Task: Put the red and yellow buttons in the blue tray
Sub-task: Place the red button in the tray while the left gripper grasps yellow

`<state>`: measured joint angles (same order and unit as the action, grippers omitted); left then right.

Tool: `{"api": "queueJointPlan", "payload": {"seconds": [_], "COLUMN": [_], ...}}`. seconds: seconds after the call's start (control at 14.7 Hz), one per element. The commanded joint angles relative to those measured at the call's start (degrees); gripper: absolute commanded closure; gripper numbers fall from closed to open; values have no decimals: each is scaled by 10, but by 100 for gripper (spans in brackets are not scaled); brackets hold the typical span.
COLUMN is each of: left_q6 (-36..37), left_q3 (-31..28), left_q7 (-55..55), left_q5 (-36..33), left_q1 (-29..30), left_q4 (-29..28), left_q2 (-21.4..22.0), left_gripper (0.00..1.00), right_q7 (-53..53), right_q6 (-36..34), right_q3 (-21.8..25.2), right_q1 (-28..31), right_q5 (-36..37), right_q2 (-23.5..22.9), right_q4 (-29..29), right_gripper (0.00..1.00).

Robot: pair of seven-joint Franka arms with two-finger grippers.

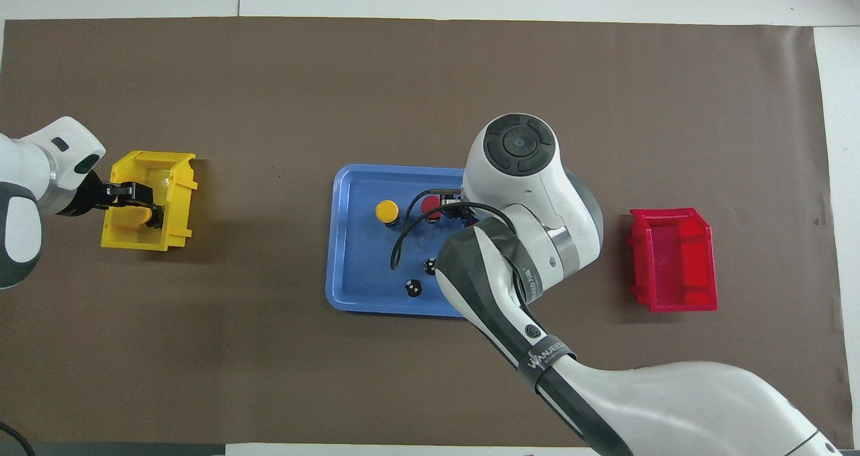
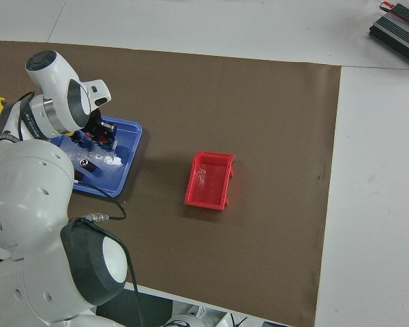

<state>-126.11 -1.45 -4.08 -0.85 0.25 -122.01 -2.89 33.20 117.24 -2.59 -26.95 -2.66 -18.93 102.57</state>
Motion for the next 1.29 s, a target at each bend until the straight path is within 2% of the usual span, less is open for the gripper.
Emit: {"api": "queueJointPlan", "payload": {"seconds": [0.0, 0.2, 0.48, 0.54, 0.61, 0.68, 0.75, 0.81, 0.95, 1.02, 1.09, 1.15, 1.22], "left_q6": [-30, -31, -45, -54, -58, -59, -59, -57, -26, 25, 99, 161, 226], "left_q3": [-2, -2, -2, -2, -2, -2, -2, -2, -2, -2, 0, 1, 5], "left_q7": [-7, -7, -7, -7, -6, -4, -6, -6, -5, -1, 0, 0, 4], "left_q5": [-6, -6, -6, -6, -6, -6, -6, -6, -6, -6, -5, -4, -4], "left_q1": [-3, -2, -1, -1, 0, 0, 2, 4, 4, -1, -3, -6, -9], "left_q4": [-34, -48, -60, -65, -66, -66, -66, -64, -36, -5, 45, 86, 136], "left_q2": [20, 24, 27, 30, 30, 30, 30, 29, 25, 26, 32, 39, 45], "left_gripper": [25, 25, 28, 28, 33, 67, 91, 99, 99, 99, 99, 99, 99], "right_q7": [8, 9, 9, 9, 9, 10, 9, 9, 8, 8, 6, 1, -2], "right_q6": [-11, -5, 15, 19, 19, 18, 18, 21, 16, 12, 5, -7, -26], "right_q3": [-1, -1, -1, -1, -1, -1, -1, -1, 0, 5, 7, 6, 6], "right_q1": [0, 0, 1, 1, 1, 1, 1, 6, 10, 14, 29, 48, 67], "right_q5": [15, 16, 23, 23, 23, 23, 24, 23, 24, 24, 27, 36, 50], "right_q2": [-6, -6, -8, -8, -9, -8, -8, -8, -8, -6, 8, 26, 47], "right_q4": [-10, -4, -2, 0, -1, -4, -7, -11, -39, -52, -55, -55, -55], "right_gripper": [85, 79, 60, 58, 52, 45, 43, 37, 31, 30, 19, 0, 0]}}
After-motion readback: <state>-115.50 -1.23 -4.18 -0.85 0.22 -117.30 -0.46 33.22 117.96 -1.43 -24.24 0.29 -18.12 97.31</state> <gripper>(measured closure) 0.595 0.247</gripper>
